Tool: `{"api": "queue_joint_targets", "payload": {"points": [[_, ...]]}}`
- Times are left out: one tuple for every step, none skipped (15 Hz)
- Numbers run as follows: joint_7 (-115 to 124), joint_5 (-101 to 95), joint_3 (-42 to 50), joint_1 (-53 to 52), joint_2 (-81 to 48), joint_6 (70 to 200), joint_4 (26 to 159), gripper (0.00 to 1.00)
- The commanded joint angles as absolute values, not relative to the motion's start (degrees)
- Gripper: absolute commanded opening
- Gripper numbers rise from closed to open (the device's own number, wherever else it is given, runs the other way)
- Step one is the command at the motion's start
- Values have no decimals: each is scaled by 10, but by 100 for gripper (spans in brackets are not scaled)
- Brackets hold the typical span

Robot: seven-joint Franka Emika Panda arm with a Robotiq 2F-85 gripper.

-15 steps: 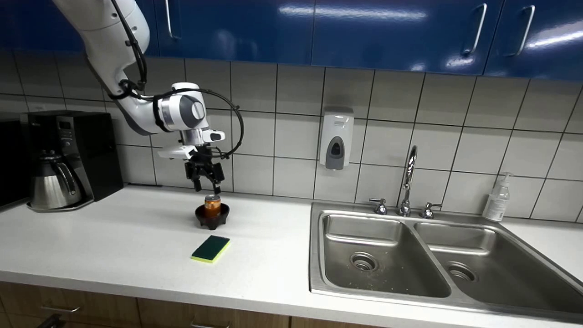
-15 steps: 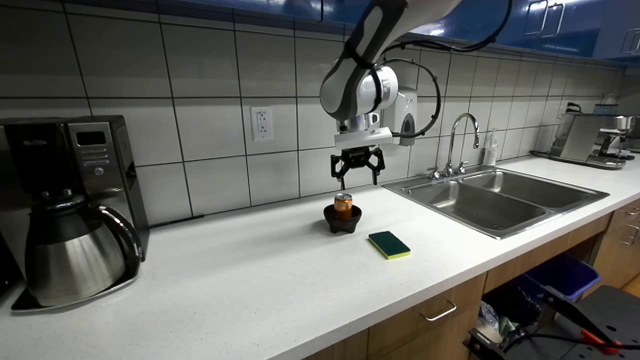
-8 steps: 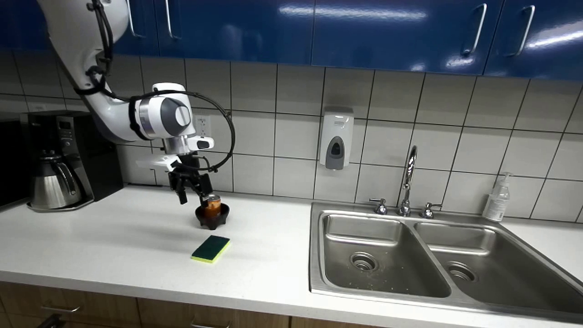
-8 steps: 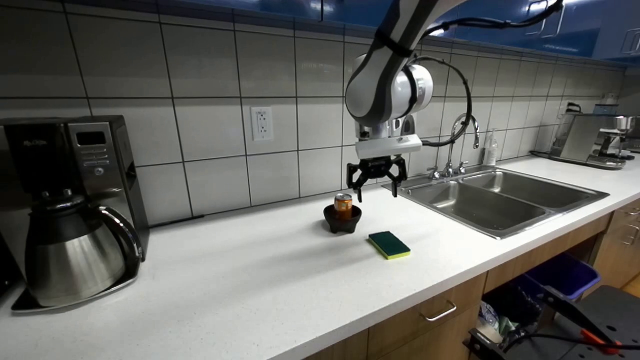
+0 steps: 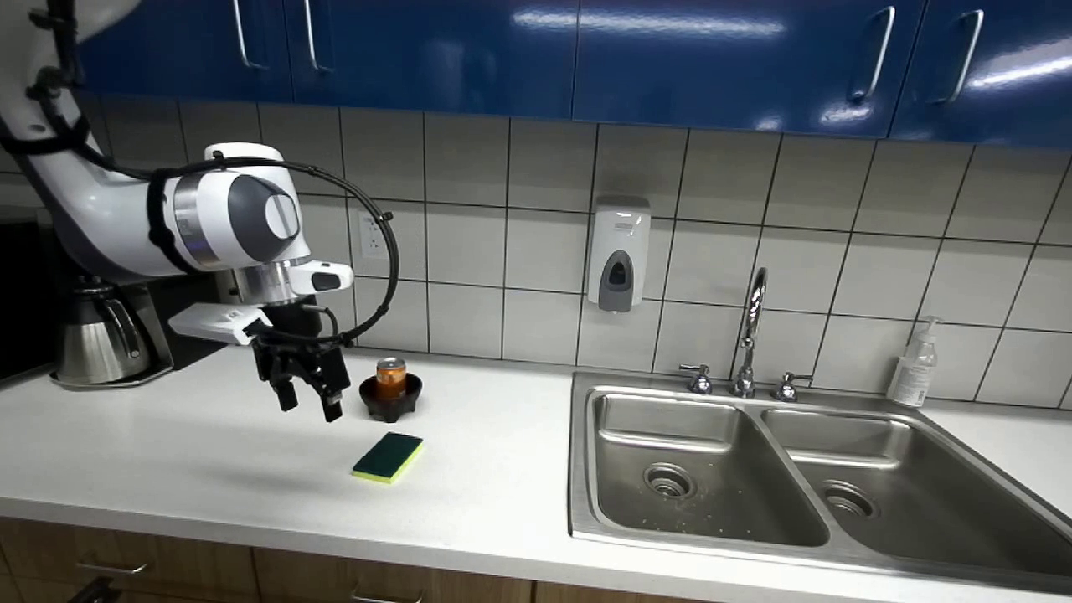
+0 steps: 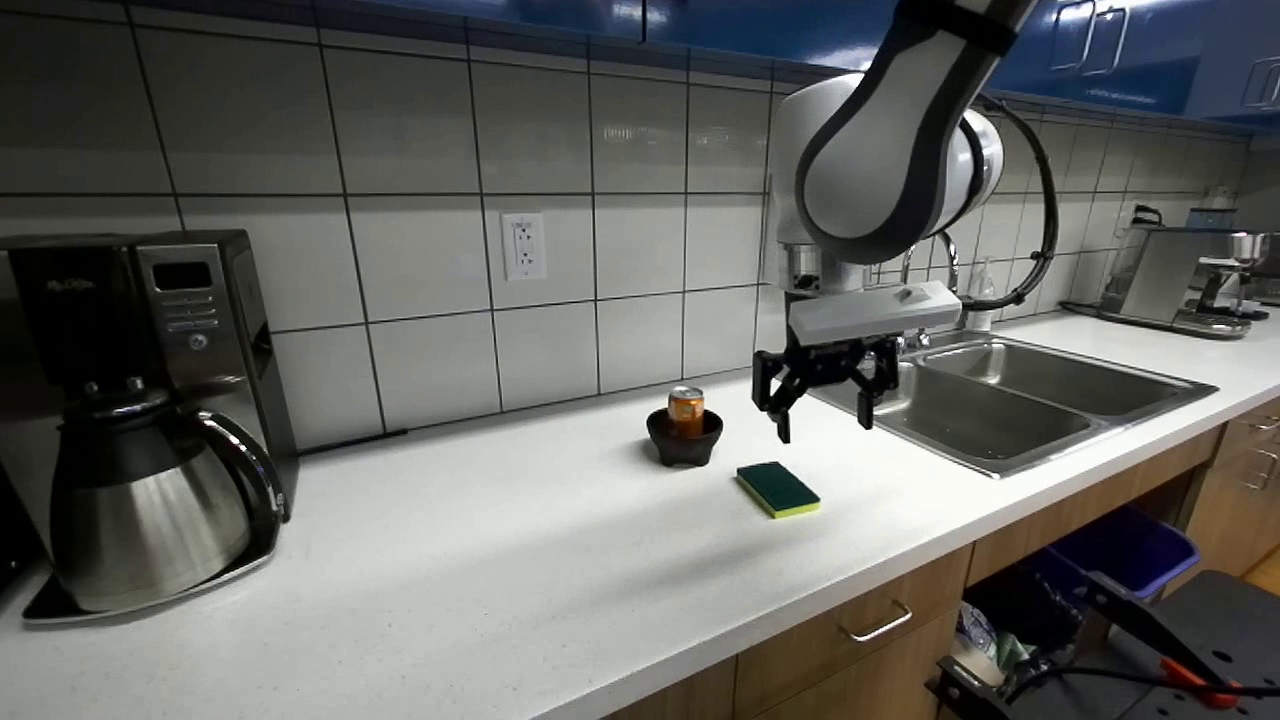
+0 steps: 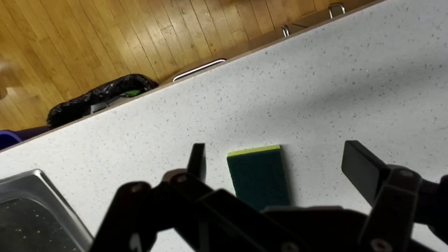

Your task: Put the orange can inside the black bowl

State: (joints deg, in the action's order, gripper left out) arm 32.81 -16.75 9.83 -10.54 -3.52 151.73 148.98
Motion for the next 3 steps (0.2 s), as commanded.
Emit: {"api": "queue_joint_targets", "payload": {"points": [[329,-170,65,-72,-34,1516,1489,100],[329,-170,64,-70,-35,1516,1487,100],[330,-170,64,-70,-41,1516,1483,100]]}}
